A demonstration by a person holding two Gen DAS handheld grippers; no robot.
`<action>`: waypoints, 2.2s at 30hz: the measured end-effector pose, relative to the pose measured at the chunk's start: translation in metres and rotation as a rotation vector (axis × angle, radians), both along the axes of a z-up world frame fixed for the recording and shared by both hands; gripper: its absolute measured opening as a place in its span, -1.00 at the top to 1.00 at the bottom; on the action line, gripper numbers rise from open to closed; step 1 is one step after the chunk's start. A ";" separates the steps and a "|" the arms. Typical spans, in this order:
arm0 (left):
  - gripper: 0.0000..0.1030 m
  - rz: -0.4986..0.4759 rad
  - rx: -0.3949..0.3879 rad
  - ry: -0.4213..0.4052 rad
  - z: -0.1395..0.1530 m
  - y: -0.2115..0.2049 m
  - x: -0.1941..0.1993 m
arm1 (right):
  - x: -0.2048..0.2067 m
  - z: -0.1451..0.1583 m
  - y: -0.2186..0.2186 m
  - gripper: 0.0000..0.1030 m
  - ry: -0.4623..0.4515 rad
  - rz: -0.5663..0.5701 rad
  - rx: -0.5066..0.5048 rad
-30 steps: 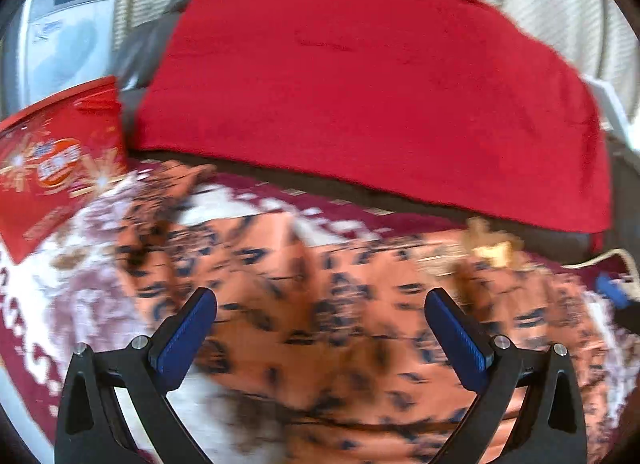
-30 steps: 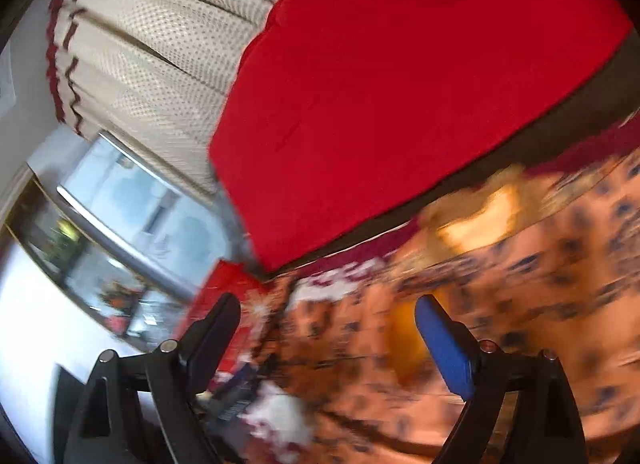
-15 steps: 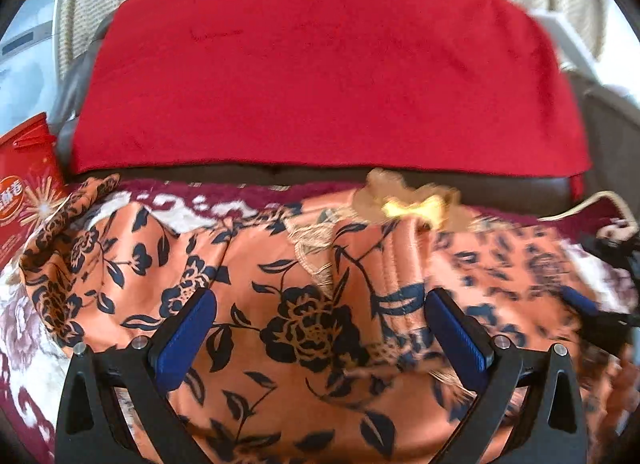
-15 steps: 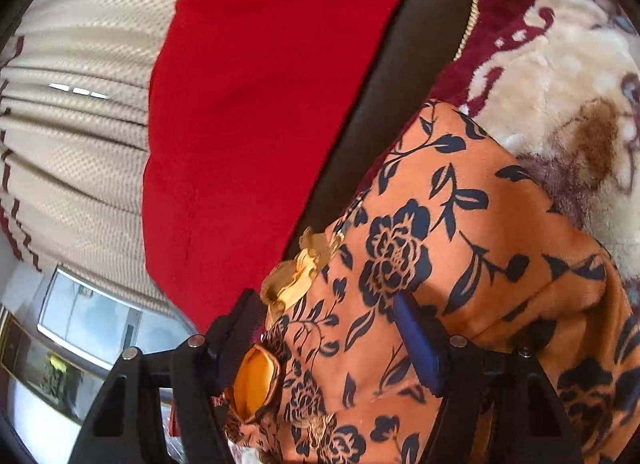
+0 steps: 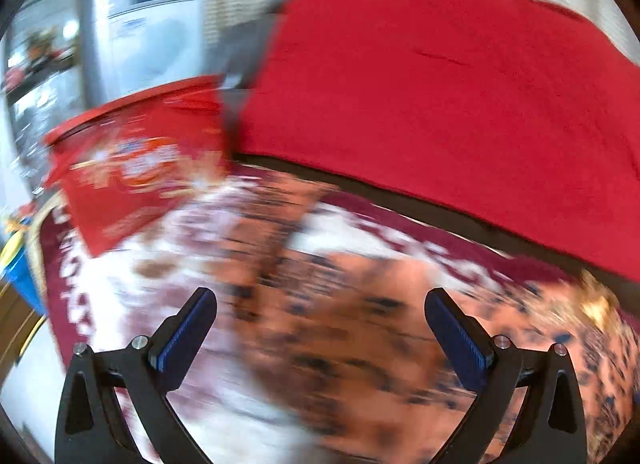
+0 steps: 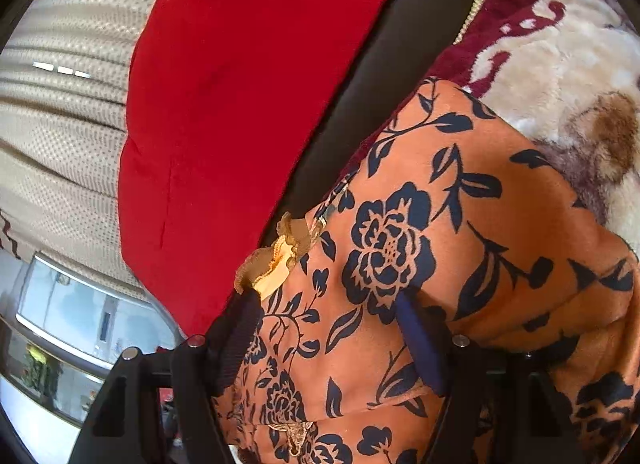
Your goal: Fold small clothes
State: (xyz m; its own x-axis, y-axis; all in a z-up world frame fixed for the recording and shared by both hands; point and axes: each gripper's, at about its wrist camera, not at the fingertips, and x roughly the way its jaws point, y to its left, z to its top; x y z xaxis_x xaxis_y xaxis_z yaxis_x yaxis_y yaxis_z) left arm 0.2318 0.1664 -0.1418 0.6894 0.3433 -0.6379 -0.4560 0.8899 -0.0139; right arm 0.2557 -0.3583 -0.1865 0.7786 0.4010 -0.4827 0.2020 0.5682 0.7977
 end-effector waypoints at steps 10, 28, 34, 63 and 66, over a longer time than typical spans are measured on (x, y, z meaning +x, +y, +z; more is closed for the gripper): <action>-1.00 0.332 -0.363 -0.123 -0.030 0.180 -0.062 | -0.003 -0.008 0.005 -0.43 -0.019 -0.010 -0.007; -1.00 0.101 -0.103 0.361 -0.012 0.091 0.102 | 0.007 -0.007 0.003 -0.45 0.015 -0.023 0.009; -0.97 0.079 0.050 0.506 -0.047 0.080 0.115 | 0.008 -0.007 0.001 -0.45 0.028 -0.023 0.027; 0.76 -0.769 -0.055 0.047 0.152 -0.154 0.018 | 0.007 -0.001 0.000 -0.47 -0.042 0.113 0.311; 0.74 -0.891 -0.071 0.047 0.144 -0.217 0.010 | 0.009 -0.002 0.004 -0.54 -0.086 0.174 0.423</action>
